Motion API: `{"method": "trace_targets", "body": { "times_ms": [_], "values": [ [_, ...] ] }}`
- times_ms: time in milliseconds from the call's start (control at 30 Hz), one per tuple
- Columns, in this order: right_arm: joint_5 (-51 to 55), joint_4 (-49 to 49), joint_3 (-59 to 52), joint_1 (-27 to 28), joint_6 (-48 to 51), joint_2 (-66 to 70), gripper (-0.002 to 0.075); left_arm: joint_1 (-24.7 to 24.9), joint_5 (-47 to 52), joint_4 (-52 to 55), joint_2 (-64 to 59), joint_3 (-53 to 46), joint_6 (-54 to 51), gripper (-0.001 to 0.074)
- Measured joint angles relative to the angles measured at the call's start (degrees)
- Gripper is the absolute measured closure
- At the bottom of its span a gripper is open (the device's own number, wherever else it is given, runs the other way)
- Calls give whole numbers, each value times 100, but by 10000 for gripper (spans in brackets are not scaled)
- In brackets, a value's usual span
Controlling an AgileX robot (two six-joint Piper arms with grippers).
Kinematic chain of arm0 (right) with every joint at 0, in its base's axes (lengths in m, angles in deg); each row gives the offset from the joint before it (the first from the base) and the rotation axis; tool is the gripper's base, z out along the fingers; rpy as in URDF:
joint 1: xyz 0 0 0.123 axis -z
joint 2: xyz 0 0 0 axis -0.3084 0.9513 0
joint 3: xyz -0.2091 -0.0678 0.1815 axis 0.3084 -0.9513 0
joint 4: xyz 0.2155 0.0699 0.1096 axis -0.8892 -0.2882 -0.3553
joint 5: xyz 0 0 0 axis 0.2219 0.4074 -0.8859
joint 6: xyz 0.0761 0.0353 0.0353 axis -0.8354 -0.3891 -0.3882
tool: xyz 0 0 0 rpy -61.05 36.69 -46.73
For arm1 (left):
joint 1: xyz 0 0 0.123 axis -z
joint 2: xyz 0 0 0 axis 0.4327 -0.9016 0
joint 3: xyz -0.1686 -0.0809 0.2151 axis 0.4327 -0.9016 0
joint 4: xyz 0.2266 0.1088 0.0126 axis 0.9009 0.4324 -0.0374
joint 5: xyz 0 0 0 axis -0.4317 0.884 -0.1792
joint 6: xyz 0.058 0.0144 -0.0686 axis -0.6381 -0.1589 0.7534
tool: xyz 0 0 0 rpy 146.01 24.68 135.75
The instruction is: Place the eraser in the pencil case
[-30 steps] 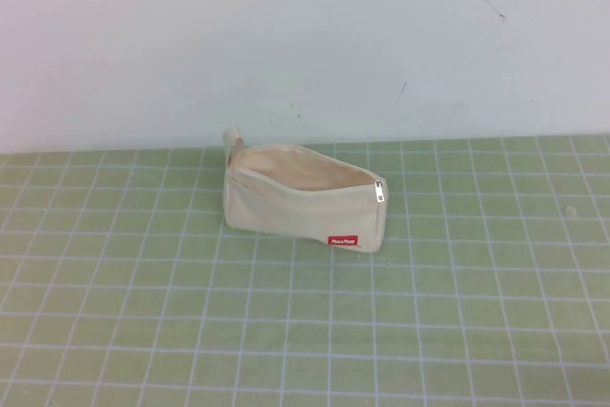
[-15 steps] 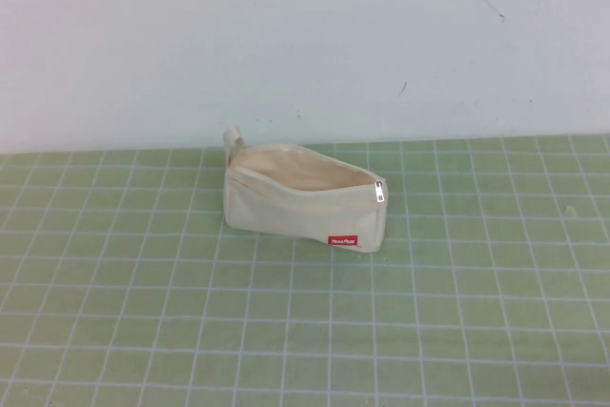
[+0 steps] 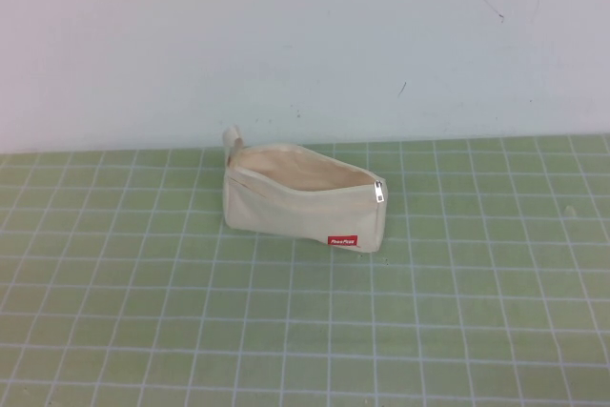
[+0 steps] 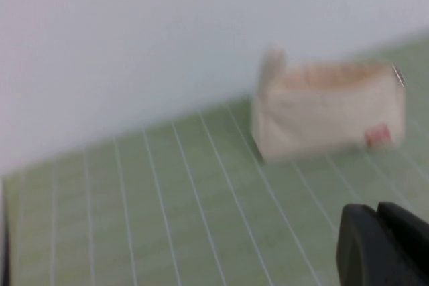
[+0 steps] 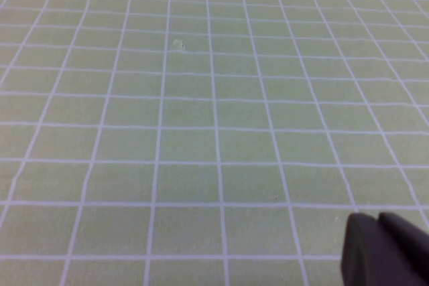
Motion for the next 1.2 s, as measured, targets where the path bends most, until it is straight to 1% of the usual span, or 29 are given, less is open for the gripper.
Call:
{"method": "trace_targets", "body": {
  "times_ms": [167, 267, 333, 467, 567, 700, 1000, 1200],
  "values": [
    [0, 0, 0, 0, -9, 0, 727, -850, -2381, -78, 648, -1521, 85, 736],
    [0, 0, 0, 0, -9, 0, 727, -1293, -3357, -276, 943, -2459, 339, 736],
    [0, 0, 0, 0, -9, 0, 727, -1515, -3594, -490, 1136, -2931, 526, 736],
    [0, 0, 0, 0, -9, 0, 727, -1831, -3584, -827, 1504, -3733, 741, 736],
    [0, 0, 0, 0, -9, -9, 727, -1897, -3377, -921, 1557, -4046, 778, 736],
    [0, 0, 0, 0, -9, -9, 727, -1901, -2684, -945, 1557, -4073, 776, 736],
    [0, 0, 0, 0, -9, -9, 727, -1910, -2587, -953, 1557, -4053, 288, 736],
    [0, 0, 0, 0, -9, -9, 727, -1910, -2552, -966, 1557, -4053, 176, 736]
  ]
}}
